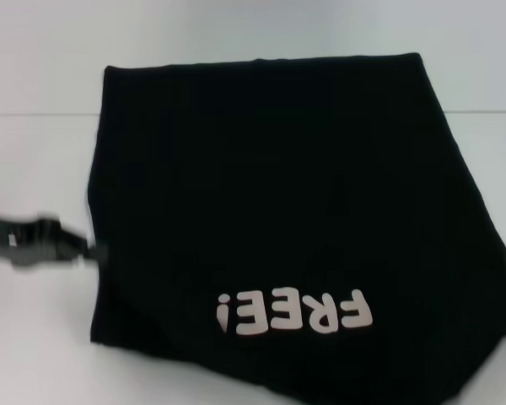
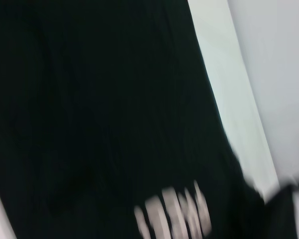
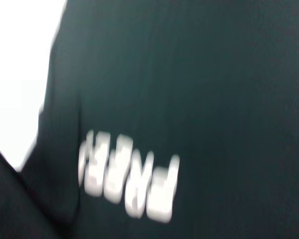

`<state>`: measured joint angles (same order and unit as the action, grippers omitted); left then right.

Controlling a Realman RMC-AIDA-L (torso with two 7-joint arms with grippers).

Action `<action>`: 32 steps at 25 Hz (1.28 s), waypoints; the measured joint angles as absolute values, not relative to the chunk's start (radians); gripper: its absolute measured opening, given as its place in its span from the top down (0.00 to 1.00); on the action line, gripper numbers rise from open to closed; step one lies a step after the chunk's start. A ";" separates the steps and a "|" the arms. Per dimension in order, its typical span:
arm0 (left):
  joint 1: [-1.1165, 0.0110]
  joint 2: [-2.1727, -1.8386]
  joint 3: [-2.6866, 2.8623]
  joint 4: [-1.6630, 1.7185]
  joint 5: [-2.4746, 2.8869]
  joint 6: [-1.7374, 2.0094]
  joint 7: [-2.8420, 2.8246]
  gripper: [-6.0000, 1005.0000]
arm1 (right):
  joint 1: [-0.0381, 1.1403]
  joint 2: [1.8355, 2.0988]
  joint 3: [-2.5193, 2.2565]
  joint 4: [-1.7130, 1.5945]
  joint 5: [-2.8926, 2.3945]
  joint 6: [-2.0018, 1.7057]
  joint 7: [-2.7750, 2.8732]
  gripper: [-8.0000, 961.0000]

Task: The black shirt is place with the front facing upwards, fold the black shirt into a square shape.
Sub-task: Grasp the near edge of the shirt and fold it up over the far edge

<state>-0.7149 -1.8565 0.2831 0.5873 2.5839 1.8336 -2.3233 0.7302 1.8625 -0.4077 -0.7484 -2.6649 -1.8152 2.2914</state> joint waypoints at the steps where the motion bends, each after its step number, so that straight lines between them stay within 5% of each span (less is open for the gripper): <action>1: -0.722 -1.853 0.256 0.587 2.583 1.793 -2.336 0.97 | 0.727 1.854 -0.392 -0.749 -2.621 -1.773 2.309 0.95; 6: -0.722 -1.864 0.180 0.581 2.542 1.558 -2.373 0.97 | 0.712 1.843 -0.372 -0.701 -2.468 -1.564 2.333 0.95; 17: -0.684 -1.963 0.187 0.561 2.391 1.238 -2.320 0.96 | 0.732 1.907 -0.391 -0.579 -2.352 -1.175 2.216 0.93; 32: -0.733 -1.977 0.186 0.477 2.336 1.074 -2.249 0.96 | 0.788 1.933 -0.476 -0.543 -2.338 -0.994 2.179 0.88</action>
<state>-0.7327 -1.9766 0.1861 0.4768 2.3360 1.0743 -2.2492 0.7880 1.9335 -0.4755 -0.5428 -2.3381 -0.9942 2.1791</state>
